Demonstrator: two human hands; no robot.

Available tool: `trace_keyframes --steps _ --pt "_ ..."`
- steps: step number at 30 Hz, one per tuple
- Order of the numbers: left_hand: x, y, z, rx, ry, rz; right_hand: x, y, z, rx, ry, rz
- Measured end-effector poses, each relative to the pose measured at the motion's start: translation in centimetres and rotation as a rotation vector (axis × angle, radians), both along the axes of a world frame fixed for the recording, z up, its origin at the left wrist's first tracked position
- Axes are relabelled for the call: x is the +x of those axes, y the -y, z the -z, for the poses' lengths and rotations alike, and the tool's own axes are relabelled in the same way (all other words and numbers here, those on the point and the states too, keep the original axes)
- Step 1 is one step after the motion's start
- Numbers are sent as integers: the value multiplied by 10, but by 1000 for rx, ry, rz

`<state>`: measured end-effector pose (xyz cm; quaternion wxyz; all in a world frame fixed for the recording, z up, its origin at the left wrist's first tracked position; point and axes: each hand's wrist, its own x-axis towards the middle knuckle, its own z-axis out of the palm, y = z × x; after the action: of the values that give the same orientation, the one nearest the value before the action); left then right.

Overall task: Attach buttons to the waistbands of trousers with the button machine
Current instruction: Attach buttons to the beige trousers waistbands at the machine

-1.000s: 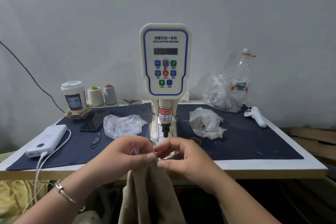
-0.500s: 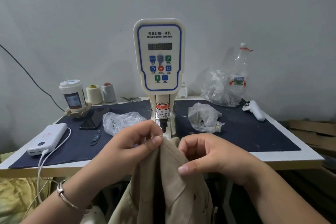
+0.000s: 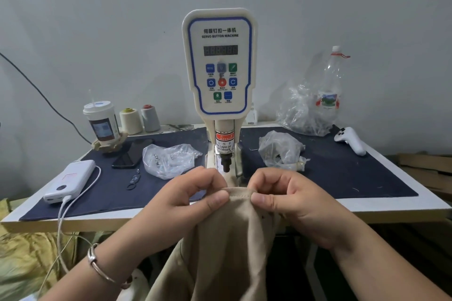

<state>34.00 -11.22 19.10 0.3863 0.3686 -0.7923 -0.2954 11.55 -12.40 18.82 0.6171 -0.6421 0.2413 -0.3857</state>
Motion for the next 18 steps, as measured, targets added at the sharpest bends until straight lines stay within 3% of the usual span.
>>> trace_keyframes --steps 3,9,13,18 --pt "10 6 11 128 -28 6 -1 7 4 49 -13 -35" --pt "14 14 33 409 -327 184 -4 25 12 36 -113 -14" --pt "18 24 42 480 -426 160 -9 44 19 43 -176 -3" --pt "24 42 56 520 -478 69 -6 68 33 159 -108 52"
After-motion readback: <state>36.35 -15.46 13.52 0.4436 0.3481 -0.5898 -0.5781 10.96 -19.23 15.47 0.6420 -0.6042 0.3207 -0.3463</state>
